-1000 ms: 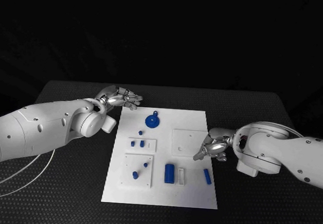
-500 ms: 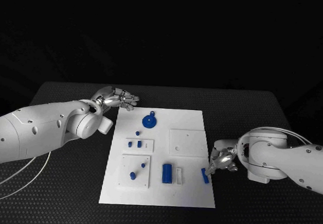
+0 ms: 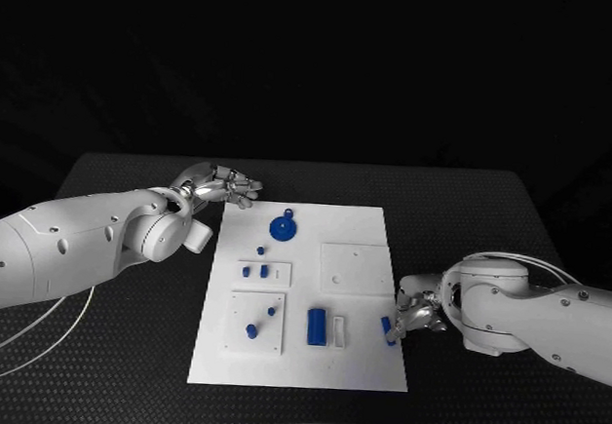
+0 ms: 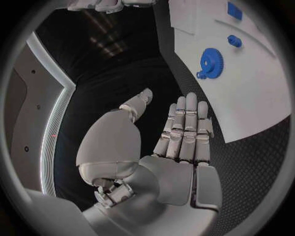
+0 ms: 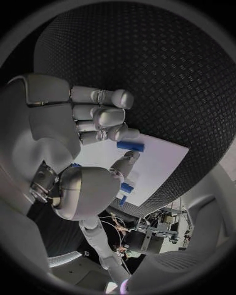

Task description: Assemble the parts on the task board

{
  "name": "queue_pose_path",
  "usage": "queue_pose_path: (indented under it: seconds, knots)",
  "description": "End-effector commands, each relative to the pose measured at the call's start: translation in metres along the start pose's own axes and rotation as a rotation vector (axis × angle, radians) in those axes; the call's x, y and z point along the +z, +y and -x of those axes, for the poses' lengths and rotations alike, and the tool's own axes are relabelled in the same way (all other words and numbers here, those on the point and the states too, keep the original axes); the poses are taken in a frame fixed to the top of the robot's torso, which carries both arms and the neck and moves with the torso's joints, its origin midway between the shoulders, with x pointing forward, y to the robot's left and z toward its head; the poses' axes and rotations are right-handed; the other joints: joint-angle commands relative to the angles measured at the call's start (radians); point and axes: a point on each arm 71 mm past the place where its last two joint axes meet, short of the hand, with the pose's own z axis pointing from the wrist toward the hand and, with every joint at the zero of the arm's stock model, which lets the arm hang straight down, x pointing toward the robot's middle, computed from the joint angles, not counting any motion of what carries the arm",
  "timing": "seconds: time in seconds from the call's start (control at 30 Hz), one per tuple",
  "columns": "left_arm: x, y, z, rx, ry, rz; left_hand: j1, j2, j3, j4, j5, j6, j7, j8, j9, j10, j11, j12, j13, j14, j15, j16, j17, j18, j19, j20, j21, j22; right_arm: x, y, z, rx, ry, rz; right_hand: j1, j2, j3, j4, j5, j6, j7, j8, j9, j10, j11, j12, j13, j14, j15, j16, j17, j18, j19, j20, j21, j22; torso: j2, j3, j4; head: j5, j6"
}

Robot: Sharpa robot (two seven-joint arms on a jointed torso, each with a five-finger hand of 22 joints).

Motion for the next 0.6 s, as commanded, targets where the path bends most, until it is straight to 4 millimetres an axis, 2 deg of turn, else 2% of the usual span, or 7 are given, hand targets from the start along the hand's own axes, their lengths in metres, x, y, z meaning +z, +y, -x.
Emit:
queue_pose_path:
  seconds: [0.03,0.47,0.6]
  knots:
    - [0.0,-0.001,-0.002,-0.004,0.021,-0.009,-0.002,0.003,-0.001,0.005,-0.005,-0.003,0.0,0.004,0.0,0.003,0.002,0.005,-0.002,0.005,0.004,-0.003,0.002,0.012,-0.008,0.001,-0.002,0.022,0.002,0.001,-0.001,-0.033,-0.026,-0.01,-0.011,0.001,-0.002,0.007,-0.002,0.001,0.007,-0.004,-0.001,0.002,-0.001,0.003,0.002,0.005,0.001,0.003,0.001,0.015,-0.006,-0.001,0.004,0.001,0.0,-0.0004,0.0,0.002,-0.004]
    - [0.0,-0.001,-0.002,-0.005,0.024,-0.006,-0.003,0.004,-0.002,0.006,-0.005,-0.003,0.0,0.004,0.0,0.003,0.002,0.005,-0.002,0.006,0.004,-0.004,0.003,0.012,-0.008,0.0,-0.002,0.022,0.006,0.018,-0.001,-0.095,-0.062,0.011,-0.013,0.007,0.0,0.014,-0.002,0.003,0.005,-0.002,0.001,0.006,-0.003,0.006,0.003,0.008,0.0,0.007,0.003,0.015,-0.005,-0.001,0.005,0.002,0.0,-0.0003,-0.0011,0.008,-0.01]
    - [-0.001,-0.001,-0.002,-0.005,0.026,-0.004,-0.004,0.005,-0.002,0.007,-0.005,-0.003,0.0,0.004,0.0,0.003,0.002,0.005,-0.002,0.006,0.004,-0.004,0.004,0.012,-0.008,0.0,-0.002,0.022,0.009,0.025,-0.001,-0.141,-0.088,0.014,-0.009,0.011,0.003,0.014,-0.002,0.003,0.005,-0.002,0.002,0.006,-0.003,0.007,0.003,0.008,0.0,0.007,0.002,0.015,-0.005,-0.001,0.006,0.002,0.0,-0.0008,0.0008,0.007,-0.011]
